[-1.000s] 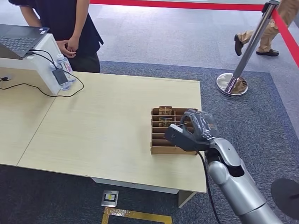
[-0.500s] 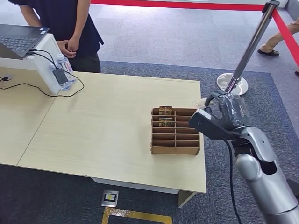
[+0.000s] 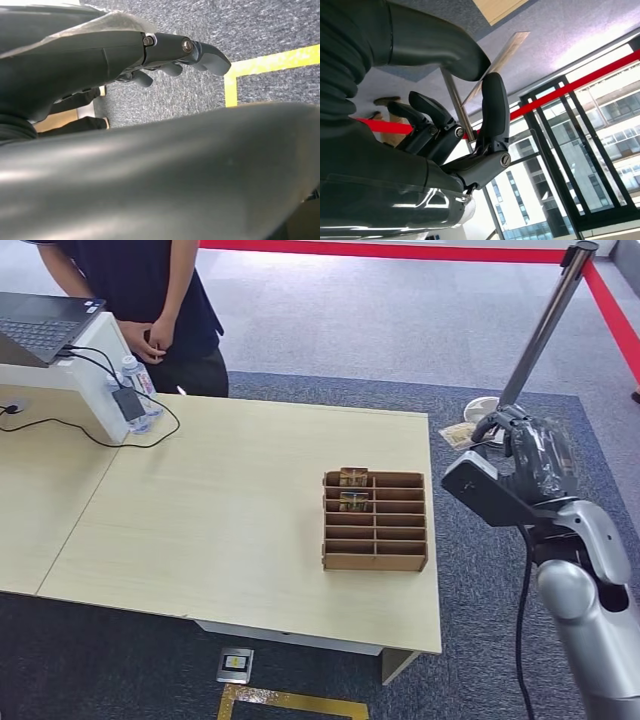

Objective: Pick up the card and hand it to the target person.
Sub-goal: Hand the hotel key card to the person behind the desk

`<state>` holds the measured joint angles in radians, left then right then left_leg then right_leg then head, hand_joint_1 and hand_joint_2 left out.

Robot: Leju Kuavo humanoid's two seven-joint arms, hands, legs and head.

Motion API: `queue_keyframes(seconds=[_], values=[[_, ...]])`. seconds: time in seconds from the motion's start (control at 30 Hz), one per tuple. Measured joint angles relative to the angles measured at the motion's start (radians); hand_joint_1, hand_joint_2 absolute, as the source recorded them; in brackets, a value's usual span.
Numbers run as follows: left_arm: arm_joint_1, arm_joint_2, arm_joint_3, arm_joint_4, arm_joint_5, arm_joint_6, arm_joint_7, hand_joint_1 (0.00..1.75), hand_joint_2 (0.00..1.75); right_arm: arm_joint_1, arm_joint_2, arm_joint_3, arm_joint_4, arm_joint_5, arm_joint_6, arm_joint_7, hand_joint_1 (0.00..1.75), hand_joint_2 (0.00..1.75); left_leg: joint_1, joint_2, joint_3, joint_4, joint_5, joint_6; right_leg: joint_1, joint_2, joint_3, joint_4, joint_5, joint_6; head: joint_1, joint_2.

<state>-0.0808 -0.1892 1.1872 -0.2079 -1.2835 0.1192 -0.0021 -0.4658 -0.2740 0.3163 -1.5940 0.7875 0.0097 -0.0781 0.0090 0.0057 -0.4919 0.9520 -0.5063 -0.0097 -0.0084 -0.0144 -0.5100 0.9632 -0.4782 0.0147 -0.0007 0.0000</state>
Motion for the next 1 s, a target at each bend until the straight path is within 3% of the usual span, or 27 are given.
queue_keyframes(seconds=[0.13, 0.3, 0.43, 0.73, 1.0], values=[[-0.005, 0.0, -0.001, 0.0, -0.012, -0.006, 0.0, 0.0, 0.0, -0.086, 0.079, 0.048, 0.109, -0.008, -0.002, -0.036, 1.75, 1.75, 0.0, 0.001, 0.0, 0.0, 0.001, -0.001, 0.0, 0.0, 0.0, 0.002, 0.001, -0.001, 0.0, 0.0], [-0.01, 0.0, -0.002, 0.0, -0.022, -0.007, 0.005, 0.0, 0.0, -0.258, 0.241, 0.13, 0.342, -0.057, -0.004, -0.049, 1.75, 1.75, 0.0, 0.002, 0.0, 0.0, 0.003, -0.003, 0.0, 0.0, -0.003, 0.003, 0.001, -0.002, 0.0, 0.0], [-0.01, 0.001, -0.002, 0.0, -0.027, -0.007, 0.013, 0.0, 0.0, -0.378, 0.339, 0.166, 0.505, -0.084, 0.006, -0.055, 1.75, 1.75, 0.001, 0.001, -0.001, 0.0, 0.004, -0.003, 0.0, 0.0, -0.004, 0.004, 0.001, -0.002, 0.0, 0.0], [-0.009, 0.002, -0.003, 0.0, -0.031, -0.003, 0.022, 0.0, 0.0, -0.485, 0.435, 0.191, 0.681, -0.103, 0.015, -0.06, 1.75, 1.75, 0.0, 0.001, -0.003, 0.0, 0.004, -0.003, 0.0, 0.0, -0.005, 0.003, 0.001, -0.002, 0.0, 0.0], [-0.011, 0.002, -0.005, 0.0, -0.034, 0.006, 0.034, 0.0, 0.0, -0.595, 0.555, 0.195, 0.917, -0.114, 0.022, -0.016, 1.75, 1.75, 0.002, 0.001, -0.003, 0.0, 0.004, -0.004, 0.0, 0.0, -0.005, 0.004, 0.001, -0.002, 0.0, 0.0]])
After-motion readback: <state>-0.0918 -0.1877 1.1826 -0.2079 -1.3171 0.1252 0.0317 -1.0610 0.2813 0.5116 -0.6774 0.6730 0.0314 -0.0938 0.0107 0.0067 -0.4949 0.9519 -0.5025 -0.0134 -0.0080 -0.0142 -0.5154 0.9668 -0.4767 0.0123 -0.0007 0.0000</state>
